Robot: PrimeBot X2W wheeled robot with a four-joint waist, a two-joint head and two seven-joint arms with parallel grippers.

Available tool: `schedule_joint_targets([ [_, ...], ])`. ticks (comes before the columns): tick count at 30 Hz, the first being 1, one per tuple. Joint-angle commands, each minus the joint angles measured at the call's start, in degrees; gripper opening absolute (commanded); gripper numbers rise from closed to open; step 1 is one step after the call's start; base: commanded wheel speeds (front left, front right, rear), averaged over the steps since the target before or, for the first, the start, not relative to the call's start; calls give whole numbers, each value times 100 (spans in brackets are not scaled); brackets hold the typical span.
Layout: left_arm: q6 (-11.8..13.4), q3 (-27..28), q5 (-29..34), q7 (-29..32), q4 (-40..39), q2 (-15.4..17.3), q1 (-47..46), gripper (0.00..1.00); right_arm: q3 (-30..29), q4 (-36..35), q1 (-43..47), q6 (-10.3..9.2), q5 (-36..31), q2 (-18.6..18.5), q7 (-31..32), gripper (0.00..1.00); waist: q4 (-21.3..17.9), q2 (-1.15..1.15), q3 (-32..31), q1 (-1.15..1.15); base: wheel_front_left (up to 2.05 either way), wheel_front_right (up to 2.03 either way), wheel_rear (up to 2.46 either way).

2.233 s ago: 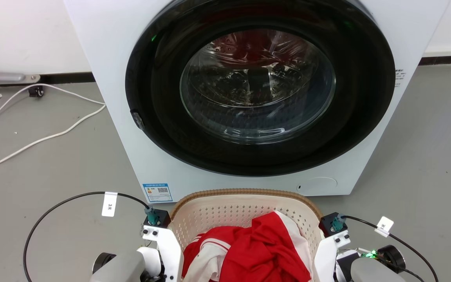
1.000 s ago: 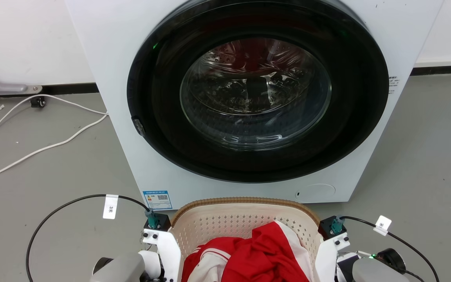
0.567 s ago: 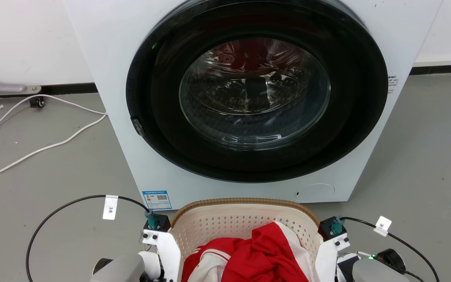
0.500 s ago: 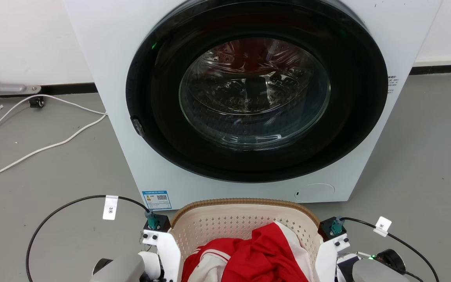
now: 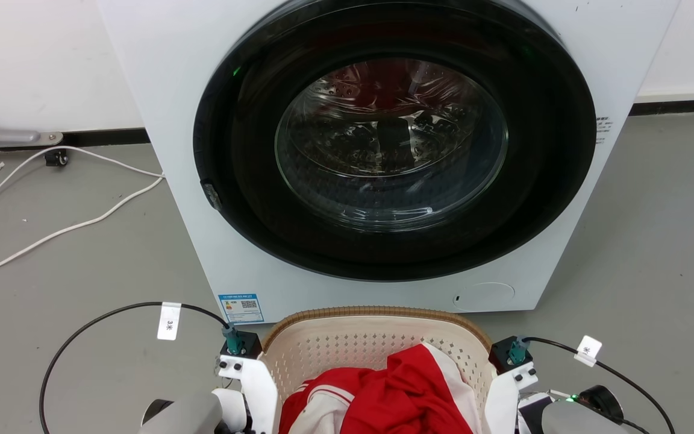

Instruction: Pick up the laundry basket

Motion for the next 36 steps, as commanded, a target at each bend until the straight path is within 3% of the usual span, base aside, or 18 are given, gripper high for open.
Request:
schedule_joint_targets([
  [1,-66,-4,-10,-69,-32,-8,-163,0,62,1,-44,30,-24,-1,3,0,1,0,0,0,0,0,0],
  [36,-66,-170,-194,-125,21,4,-183,0,652,98,-128,30,547,8,-151,0,-21,0,-10,0,0,0,0],
])
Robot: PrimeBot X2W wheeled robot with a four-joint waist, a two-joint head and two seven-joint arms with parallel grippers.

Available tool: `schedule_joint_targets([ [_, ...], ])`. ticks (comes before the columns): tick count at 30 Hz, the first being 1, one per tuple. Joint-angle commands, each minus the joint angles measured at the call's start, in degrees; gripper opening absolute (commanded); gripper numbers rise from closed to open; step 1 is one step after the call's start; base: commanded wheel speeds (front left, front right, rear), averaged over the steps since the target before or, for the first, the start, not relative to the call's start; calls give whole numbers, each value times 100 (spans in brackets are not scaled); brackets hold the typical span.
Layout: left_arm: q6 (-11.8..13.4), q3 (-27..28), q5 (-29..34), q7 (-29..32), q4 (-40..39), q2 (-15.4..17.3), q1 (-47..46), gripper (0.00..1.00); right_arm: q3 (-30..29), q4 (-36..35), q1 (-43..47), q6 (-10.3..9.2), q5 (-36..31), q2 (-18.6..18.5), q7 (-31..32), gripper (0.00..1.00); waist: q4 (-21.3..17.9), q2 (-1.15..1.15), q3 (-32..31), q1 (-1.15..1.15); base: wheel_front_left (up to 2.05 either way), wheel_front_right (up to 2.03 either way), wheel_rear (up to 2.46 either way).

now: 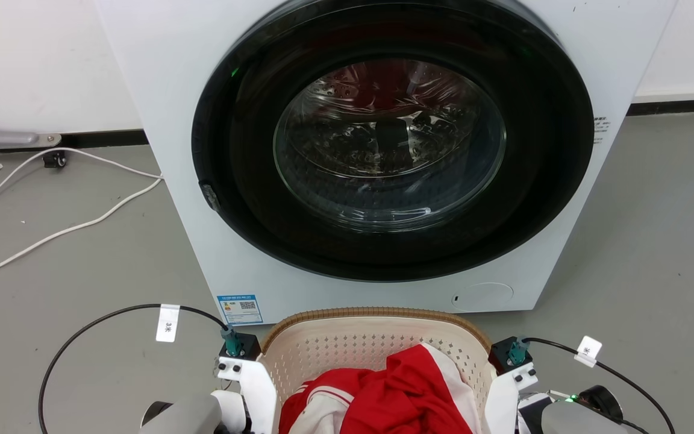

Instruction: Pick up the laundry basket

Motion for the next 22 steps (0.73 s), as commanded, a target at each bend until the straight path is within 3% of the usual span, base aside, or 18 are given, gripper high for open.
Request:
schedule_joint_targets([
  [1,-66,-5,-20,-64,-18,6,-177,0,63,2,-31,30,3,15,-10,0,-3,0,-1,0,0,0,0],
  [22,-66,-50,-88,-99,14,-3,-153,0,281,60,-49,30,199,26,-84,0,-31,0,-2,0,0,0,0],
])
